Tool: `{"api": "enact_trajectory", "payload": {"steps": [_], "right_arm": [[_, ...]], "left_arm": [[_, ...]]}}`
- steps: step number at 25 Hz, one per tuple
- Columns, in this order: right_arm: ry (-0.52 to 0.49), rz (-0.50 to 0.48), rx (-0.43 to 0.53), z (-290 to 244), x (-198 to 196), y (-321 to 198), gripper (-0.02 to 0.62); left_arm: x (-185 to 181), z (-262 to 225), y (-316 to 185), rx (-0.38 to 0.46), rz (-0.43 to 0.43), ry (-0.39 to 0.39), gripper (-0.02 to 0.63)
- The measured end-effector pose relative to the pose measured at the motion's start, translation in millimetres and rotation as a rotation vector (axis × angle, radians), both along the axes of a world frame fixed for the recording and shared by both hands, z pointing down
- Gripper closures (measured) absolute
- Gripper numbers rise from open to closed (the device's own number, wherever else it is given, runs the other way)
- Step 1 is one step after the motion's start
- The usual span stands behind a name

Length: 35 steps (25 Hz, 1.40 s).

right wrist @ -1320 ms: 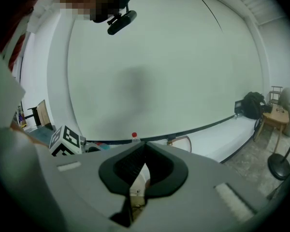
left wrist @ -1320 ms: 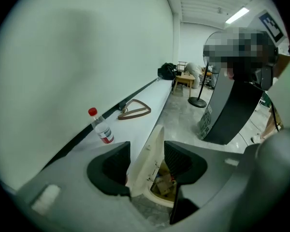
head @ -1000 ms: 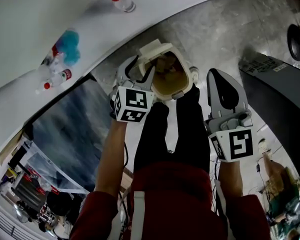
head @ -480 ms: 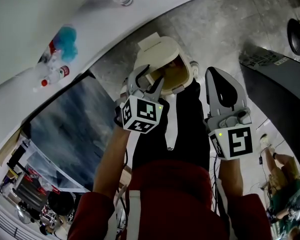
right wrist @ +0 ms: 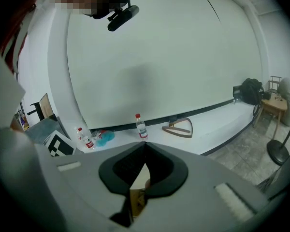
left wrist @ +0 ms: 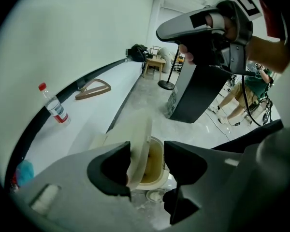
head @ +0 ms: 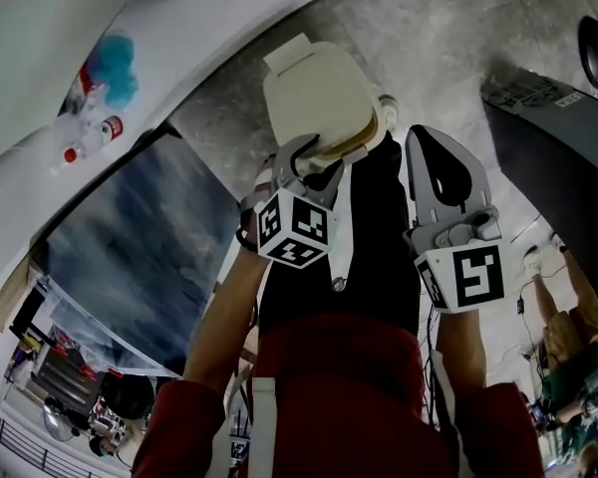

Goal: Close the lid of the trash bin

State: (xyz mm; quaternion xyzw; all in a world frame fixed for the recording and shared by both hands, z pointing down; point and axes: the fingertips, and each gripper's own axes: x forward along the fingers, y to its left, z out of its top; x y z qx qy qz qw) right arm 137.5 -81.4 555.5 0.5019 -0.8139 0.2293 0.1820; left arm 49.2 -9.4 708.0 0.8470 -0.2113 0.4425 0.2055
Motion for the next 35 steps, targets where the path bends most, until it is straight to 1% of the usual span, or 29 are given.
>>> {"api": "enact_trajectory", "payload": {"steps": [4, 8, 13, 21, 27, 30, 35], "right_arm": [[0.017, 0.002, -0.033, 19.4, 4.8, 10.6, 0.595], [0.02, 0.003, -0.057, 37.2, 7.8, 17.4, 0.595], [0.007, 0.014, -0.097, 55.6, 10.9, 25.9, 0.595], [0.006, 0.014, -0.144, 85.0, 14.9, 35.7, 0.595], [0.002, -0.001, -0.148, 100.8, 13.6, 37.8, 0.595], [0.002, -0.003, -0.169, 107.9, 15.4, 41.0, 0.595], [0.005, -0.012, -0.174, 115.4, 18.5, 43.1, 0.595]], "left_arm": [[9.3, 16.8, 17.3, -0.048, 0.049, 0.001, 0.383], [16.6, 37.1, 38.6, -0.085, 0.103, -0.015, 0.383], [25.9, 60.6, 57.4, -0.155, 0.118, -0.022, 0.383], [34.4, 103.5, 79.3, -0.227, 0.165, -0.05, 0.383], [36.9, 136.9, 86.8, -0.271, 0.162, -0.077, 0.383], [37.6, 145.9, 88.8, -0.289, 0.163, -0.086, 0.383], [39.3, 156.4, 91.3, -0.32, 0.16, -0.097, 0.383]]}}
